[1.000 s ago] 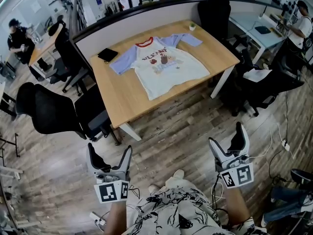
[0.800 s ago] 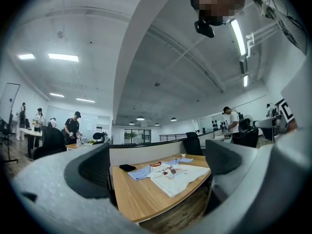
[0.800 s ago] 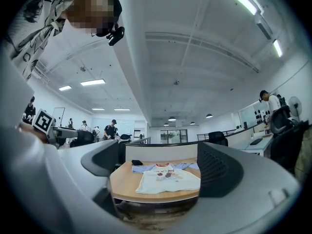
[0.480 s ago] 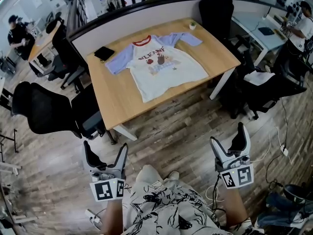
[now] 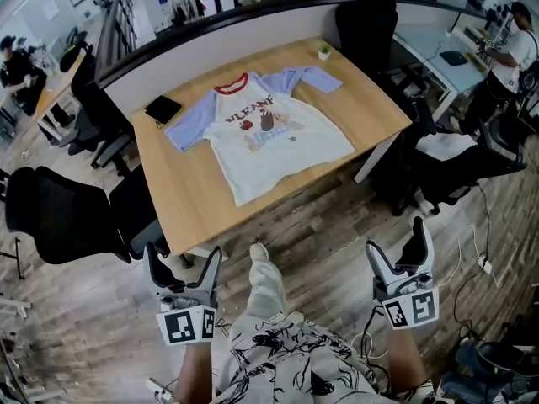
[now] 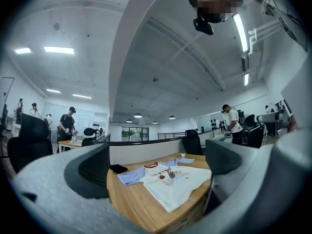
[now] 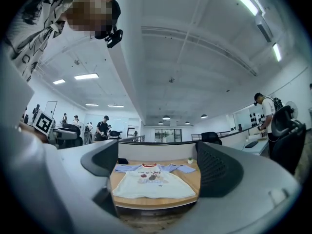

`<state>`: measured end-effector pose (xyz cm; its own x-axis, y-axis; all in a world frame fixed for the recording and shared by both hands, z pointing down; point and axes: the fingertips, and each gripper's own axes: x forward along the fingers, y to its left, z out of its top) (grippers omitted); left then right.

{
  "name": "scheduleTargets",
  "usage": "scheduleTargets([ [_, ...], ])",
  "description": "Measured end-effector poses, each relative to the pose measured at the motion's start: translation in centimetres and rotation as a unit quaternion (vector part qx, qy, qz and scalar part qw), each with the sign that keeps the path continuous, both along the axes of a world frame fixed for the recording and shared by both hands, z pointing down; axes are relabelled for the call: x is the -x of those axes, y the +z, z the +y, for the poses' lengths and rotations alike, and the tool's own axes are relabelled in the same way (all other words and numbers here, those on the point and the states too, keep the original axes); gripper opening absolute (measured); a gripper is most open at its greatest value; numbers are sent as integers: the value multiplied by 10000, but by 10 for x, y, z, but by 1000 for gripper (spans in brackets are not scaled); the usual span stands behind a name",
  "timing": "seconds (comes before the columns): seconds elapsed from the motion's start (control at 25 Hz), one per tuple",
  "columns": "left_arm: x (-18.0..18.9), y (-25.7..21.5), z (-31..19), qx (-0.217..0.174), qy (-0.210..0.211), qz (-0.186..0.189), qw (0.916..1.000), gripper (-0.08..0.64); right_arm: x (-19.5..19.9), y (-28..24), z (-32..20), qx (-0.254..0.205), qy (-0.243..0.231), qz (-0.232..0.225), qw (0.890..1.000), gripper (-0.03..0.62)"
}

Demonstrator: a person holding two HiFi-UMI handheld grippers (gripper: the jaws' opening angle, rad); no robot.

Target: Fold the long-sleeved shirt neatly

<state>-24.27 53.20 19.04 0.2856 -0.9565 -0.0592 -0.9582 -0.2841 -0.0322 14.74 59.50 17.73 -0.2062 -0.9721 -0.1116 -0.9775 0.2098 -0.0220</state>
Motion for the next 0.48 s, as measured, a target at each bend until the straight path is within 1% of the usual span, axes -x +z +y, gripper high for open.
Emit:
scheduleTargets([
  [0.2,-3,-2,-89,-57,65,55,9999,601,-4,-7,-79,-20,97,25,9999,500],
  [0.48,11,-18,-209,-53,137,112,9998,601,20,-37,-203,-70,7,140,9999,500],
])
